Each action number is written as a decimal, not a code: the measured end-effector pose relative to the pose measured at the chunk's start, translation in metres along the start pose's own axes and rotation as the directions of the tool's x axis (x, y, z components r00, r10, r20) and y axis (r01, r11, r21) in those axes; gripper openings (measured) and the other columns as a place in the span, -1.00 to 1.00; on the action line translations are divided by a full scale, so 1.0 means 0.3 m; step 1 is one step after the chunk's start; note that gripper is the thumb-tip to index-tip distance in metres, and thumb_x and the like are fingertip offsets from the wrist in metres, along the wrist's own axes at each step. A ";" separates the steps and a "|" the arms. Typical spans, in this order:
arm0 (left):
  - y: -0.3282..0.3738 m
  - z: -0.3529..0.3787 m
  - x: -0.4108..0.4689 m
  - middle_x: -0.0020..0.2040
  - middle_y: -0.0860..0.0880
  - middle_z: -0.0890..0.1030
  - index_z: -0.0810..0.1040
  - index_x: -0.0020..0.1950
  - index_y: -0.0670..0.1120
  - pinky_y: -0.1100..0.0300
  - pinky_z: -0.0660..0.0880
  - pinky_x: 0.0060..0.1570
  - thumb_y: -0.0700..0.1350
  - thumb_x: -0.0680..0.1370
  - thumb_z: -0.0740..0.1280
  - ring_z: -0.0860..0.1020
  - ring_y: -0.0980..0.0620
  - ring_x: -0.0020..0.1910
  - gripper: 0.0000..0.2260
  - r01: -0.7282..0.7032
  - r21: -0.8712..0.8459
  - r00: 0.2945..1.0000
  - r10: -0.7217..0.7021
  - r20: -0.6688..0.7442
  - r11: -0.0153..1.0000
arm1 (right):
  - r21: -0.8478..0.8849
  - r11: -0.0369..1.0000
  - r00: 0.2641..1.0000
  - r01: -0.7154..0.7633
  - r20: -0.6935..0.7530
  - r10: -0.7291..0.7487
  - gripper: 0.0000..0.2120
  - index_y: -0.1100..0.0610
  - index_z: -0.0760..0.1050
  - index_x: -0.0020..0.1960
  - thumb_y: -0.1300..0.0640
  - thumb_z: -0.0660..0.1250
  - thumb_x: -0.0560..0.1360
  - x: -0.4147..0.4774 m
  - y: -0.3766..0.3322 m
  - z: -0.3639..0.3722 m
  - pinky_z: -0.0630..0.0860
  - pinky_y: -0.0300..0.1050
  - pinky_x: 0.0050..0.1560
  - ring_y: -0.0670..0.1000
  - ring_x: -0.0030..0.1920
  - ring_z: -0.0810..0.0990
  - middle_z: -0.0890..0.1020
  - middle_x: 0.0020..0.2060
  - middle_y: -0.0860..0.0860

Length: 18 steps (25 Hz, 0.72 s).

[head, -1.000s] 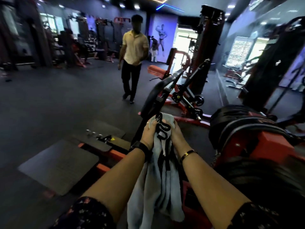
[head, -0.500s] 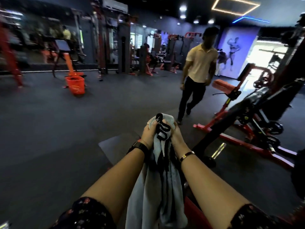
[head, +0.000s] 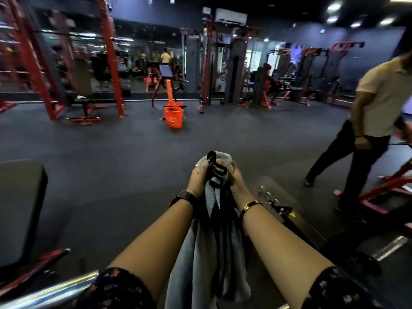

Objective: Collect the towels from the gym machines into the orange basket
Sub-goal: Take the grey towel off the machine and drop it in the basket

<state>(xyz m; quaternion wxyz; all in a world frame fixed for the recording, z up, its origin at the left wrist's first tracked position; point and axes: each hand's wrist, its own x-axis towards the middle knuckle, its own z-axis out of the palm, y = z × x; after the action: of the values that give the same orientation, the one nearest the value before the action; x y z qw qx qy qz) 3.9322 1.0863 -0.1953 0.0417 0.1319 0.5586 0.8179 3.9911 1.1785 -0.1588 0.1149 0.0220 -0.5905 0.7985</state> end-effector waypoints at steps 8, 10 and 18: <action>-0.011 -0.183 0.348 -0.13 0.01 0.64 0.60 -0.07 0.00 0.00 0.47 0.13 0.17 0.28 0.36 0.56 0.00 -0.04 -0.66 -0.064 0.067 0.984 0.074 -0.160 0.996 | 0.038 0.998 0.994 -0.042 0.103 0.038 -0.95 0.09 0.51 -0.06 0.20 0.36 0.51 0.434 0.154 0.094 0.53 -0.34 -0.25 -0.21 -0.31 0.64 0.62 -0.19 0.01; -0.022 -0.219 0.464 0.03 -0.08 0.62 0.59 0.06 -0.05 -0.11 0.42 0.31 0.18 0.31 0.38 0.55 -0.08 0.09 -0.57 -0.059 0.082 0.975 0.075 -0.210 0.995 | 0.027 0.998 0.991 -0.052 0.128 0.048 -0.95 0.12 0.52 -0.04 0.21 0.37 0.51 0.565 0.171 0.104 0.53 -0.34 -0.26 -0.21 -0.31 0.63 0.62 -0.20 0.00; 0.003 -0.298 0.856 0.20 -0.21 0.57 0.45 0.33 -0.23 -0.06 0.44 0.29 0.22 0.31 0.35 0.54 -0.11 0.17 -0.27 -0.088 0.086 0.928 0.113 -0.354 0.992 | 0.019 0.993 0.967 -0.113 0.234 0.105 -0.87 0.15 0.49 0.04 0.22 0.37 0.50 1.059 0.245 0.165 0.56 -0.23 -0.14 -0.10 -0.23 0.63 0.62 -0.17 0.04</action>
<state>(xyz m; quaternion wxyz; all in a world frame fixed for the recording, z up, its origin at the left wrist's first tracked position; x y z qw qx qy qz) 3.6618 1.0607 -0.1817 -0.1072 0.0106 0.5769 0.8096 3.6618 1.1613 -0.1585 0.0004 0.0847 -0.5871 0.8051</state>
